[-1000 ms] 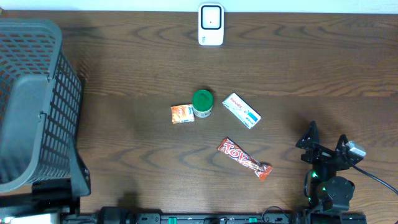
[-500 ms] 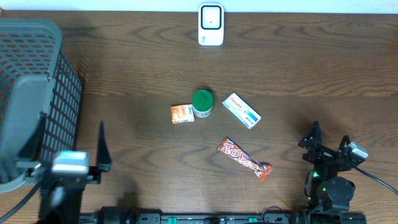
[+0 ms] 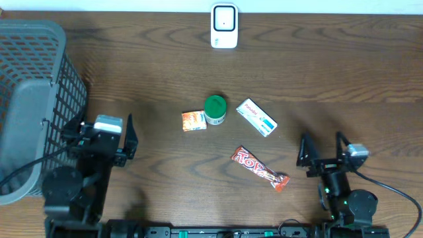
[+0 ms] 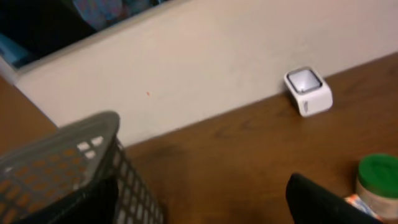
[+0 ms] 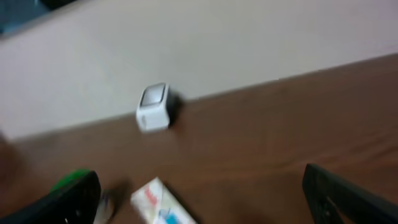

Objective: Scan the item barcode
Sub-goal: 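Reach the right gripper to the Panadol box and grasp it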

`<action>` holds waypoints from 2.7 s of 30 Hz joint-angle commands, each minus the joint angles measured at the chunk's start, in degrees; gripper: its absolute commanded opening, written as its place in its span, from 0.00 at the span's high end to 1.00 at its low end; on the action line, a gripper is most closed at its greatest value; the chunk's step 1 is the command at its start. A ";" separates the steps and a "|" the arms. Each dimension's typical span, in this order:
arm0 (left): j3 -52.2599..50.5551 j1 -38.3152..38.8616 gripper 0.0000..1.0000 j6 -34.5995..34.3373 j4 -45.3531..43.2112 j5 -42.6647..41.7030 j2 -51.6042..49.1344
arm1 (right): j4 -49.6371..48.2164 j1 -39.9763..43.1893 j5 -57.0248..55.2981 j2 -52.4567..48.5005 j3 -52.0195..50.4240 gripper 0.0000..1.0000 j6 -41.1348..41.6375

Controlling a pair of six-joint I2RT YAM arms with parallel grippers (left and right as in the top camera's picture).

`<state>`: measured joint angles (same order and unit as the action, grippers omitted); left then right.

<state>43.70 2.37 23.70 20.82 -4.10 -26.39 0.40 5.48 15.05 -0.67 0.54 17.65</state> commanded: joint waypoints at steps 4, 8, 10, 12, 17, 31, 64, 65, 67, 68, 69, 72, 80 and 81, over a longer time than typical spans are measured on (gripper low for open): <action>-7.21 0.17 0.13 -4.15 -7.87 0.68 0.33 | 7.45 -0.44 11.69 -0.94 9.62 0.01 -8.68; -10.05 0.17 0.13 -4.33 -9.68 0.66 0.33 | 10.14 -0.44 17.31 -5.90 15.02 0.01 -10.40; -12.11 0.17 0.13 -4.33 -9.84 0.68 0.33 | 10.14 -0.44 20.28 -12.48 17.97 0.01 -11.61; -13.33 0.17 0.13 -4.33 -10.29 0.66 0.33 | 10.16 -0.52 20.50 -18.08 19.98 0.01 -11.78; -17.75 0.17 0.13 -4.31 -15.89 0.70 0.33 | 12.96 -2.78 20.41 -33.42 27.82 0.01 -15.65; -28.35 0.17 0.13 -6.23 -28.96 3.39 0.33 | 44.17 -20.74 5.75 -68.85 61.27 0.01 -24.15; -33.88 0.17 0.13 -6.47 -22.43 3.48 0.28 | 29.70 -25.20 -7.10 -100.21 63.43 0.02 -30.69; -33.88 0.17 0.13 -6.47 -21.51 3.48 0.28 | 29.29 -25.20 -7.08 -100.54 63.43 0.01 -31.41; -33.86 0.17 0.13 -6.45 -19.32 3.48 0.28 | 28.85 -25.20 -7.06 -100.91 63.43 0.01 -31.87; -33.86 0.17 0.13 -6.47 -18.47 3.48 0.28 | 28.59 -25.20 -7.06 -101.11 63.43 0.01 -31.89; -33.88 0.17 0.13 -6.47 -17.70 3.48 0.28 | 28.35 -25.20 -7.06 -101.31 63.43 0.01 -31.89; -33.88 0.17 0.13 -6.45 -16.65 3.48 0.28 | 27.61 -25.20 -7.06 -101.85 63.43 0.01 -31.91; -33.86 0.17 0.13 -6.45 -16.55 3.48 0.28 | 27.17 -25.20 -7.06 -104.83 63.43 0.05 -31.89; -33.86 0.17 0.13 -6.45 -16.55 3.48 0.28 | 27.12 -25.20 -7.08 -105.35 63.43 0.07 -31.89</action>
<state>9.82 2.37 17.78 4.27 -1.13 -26.37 27.55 -19.40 8.05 -103.96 62.98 -13.54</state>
